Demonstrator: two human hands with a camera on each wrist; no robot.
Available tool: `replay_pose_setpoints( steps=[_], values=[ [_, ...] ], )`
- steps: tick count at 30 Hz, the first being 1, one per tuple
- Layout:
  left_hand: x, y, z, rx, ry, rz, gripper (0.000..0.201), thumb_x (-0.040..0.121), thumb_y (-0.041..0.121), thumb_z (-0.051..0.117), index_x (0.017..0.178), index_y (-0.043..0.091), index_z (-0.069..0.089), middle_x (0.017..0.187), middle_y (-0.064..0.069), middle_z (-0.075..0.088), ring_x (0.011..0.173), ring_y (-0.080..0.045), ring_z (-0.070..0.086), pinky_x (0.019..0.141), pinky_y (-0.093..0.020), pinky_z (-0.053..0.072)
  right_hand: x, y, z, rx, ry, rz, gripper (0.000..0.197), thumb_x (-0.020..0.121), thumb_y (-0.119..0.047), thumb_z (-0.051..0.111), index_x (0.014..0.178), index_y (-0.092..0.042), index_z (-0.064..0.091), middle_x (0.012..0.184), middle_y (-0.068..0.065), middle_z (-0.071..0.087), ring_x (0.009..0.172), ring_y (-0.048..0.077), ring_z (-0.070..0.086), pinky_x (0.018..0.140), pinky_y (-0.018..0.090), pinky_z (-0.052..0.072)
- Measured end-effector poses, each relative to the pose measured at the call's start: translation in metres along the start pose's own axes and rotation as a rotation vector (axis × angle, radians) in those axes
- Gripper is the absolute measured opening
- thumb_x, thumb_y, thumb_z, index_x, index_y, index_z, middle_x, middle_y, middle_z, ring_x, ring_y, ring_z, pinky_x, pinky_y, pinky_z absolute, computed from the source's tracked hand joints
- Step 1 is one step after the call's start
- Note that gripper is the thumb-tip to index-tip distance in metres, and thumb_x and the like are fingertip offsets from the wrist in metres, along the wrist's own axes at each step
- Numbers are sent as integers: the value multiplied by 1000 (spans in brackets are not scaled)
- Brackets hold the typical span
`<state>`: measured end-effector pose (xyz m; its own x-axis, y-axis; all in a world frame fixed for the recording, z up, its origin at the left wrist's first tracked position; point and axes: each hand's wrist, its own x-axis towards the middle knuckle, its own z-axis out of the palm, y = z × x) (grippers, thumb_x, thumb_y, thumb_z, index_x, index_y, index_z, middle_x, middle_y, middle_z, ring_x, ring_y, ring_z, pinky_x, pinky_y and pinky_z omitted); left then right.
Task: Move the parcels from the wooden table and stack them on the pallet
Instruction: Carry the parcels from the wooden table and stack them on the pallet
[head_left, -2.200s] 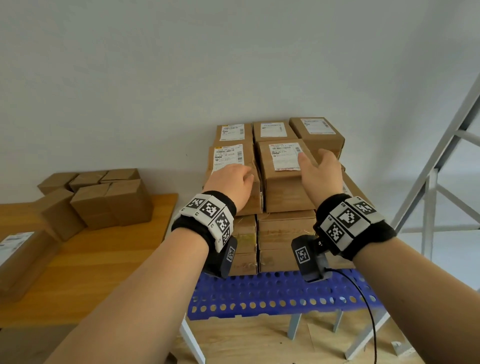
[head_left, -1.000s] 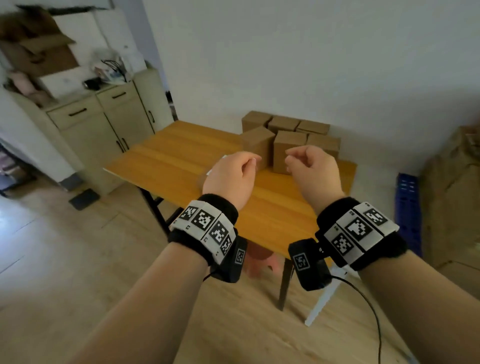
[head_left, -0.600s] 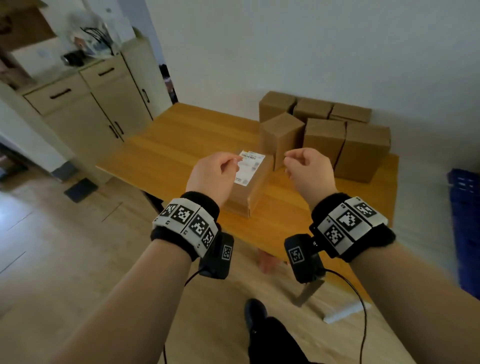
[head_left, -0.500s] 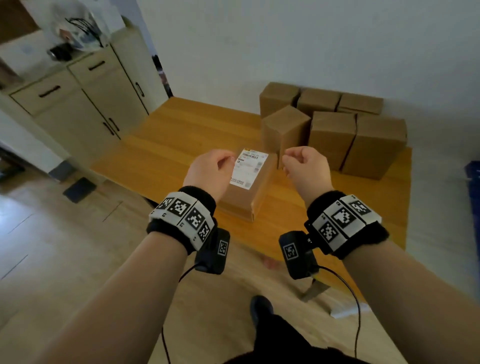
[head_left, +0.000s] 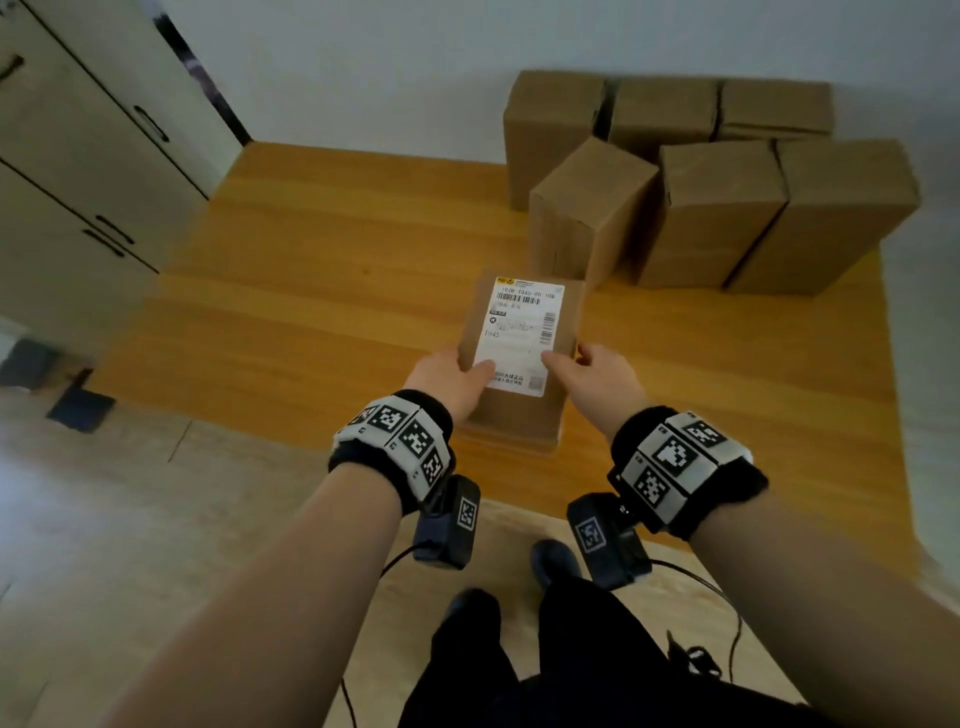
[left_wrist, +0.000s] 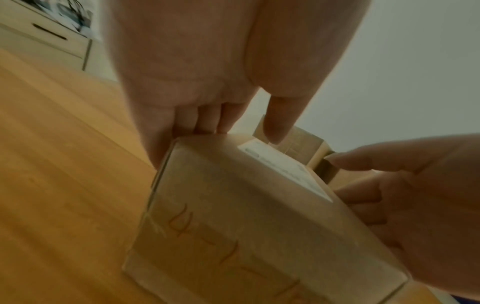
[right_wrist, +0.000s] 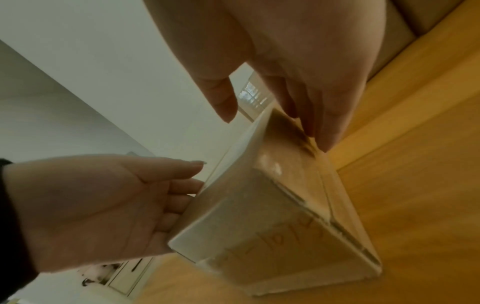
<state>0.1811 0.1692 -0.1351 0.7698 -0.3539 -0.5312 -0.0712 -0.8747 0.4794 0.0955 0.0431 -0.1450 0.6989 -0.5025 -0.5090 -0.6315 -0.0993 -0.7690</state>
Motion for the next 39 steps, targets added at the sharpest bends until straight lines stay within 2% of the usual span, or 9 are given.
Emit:
replay_pose_setpoints(
  steps=[10, 14, 17, 23, 26, 29, 31, 34, 39],
  values=[
    [-22, -24, -27, 67, -46, 284, 40, 96, 38, 44, 128, 15, 48, 123, -5, 58, 98, -22, 57, 77, -30, 47, -55, -3, 38, 197, 231, 1, 58, 88, -33, 60, 141, -20, 38, 127, -6, 56, 107, 16, 56, 92, 37, 51],
    [-46, -14, -38, 36, -15, 443, 37, 95, 37, 47, 125, 16, 51, 119, -3, 61, 99, -22, 59, 76, -29, 47, -89, -10, 30, 339, 357, -32, 78, 85, -36, 65, 148, -33, 20, 132, -5, 47, 114, 18, 51, 97, 41, 48],
    [-66, 5, -44, -27, 12, 575, 36, 94, 35, 49, 125, 19, 52, 118, 0, 62, 98, -18, 58, 75, -26, 45, -113, -15, 13, 455, 408, -78, 82, 81, -40, 67, 146, -42, 18, 133, -7, 49, 115, 19, 52, 98, 44, 47],
    [-104, 60, -36, -106, 38, 820, 47, 93, 38, 49, 135, 17, 44, 128, 2, 56, 111, -14, 54, 86, -21, 41, -166, -19, -40, 616, 513, -160, 82, 83, -39, 67, 145, -48, 15, 128, -13, 50, 105, 12, 56, 89, 43, 52],
    [-120, 92, -20, -129, 26, 913, 62, 87, 52, 46, 140, 21, 39, 127, 1, 54, 107, -13, 55, 97, -32, 46, -193, -14, -74, 667, 557, -193, 77, 87, -36, 64, 144, -50, 15, 116, -19, 52, 97, 9, 56, 72, 38, 54],
    [-141, 128, 3, -208, 20, 994, 80, 70, 69, 36, 139, 27, 40, 128, 2, 53, 110, -11, 54, 96, -36, 48, -218, -1, -111, 659, 602, -214, 78, 85, -40, 65, 141, -56, 14, 120, -19, 54, 101, 15, 59, 77, 50, 56],
    [-161, 154, 22, -250, 29, 1048, 84, 66, 71, 34, 138, 29, 40, 130, 1, 52, 112, -11, 54, 97, -36, 47, -235, 12, -139, 666, 641, -255, 79, 84, -38, 66, 141, -57, 14, 117, -21, 56, 99, 14, 61, 74, 48, 57],
    [-194, 196, 52, -273, 46, 1119, 80, 71, 68, 37, 139, 27, 39, 129, 2, 53, 116, -11, 52, 99, -36, 46, -263, 34, -187, 688, 703, -337, 77, 85, -33, 67, 142, -52, 20, 115, -20, 59, 100, 15, 63, 72, 39, 56],
    [-255, 266, 104, -321, 65, 1240, 48, 92, 43, 49, 135, 24, 44, 121, 3, 59, 108, -10, 54, 93, -27, 48, -304, 76, -271, 690, 794, -460, 71, 82, -32, 70, 142, -38, 33, 118, -10, 62, 104, 15, 64, 87, 43, 55]
  ],
)
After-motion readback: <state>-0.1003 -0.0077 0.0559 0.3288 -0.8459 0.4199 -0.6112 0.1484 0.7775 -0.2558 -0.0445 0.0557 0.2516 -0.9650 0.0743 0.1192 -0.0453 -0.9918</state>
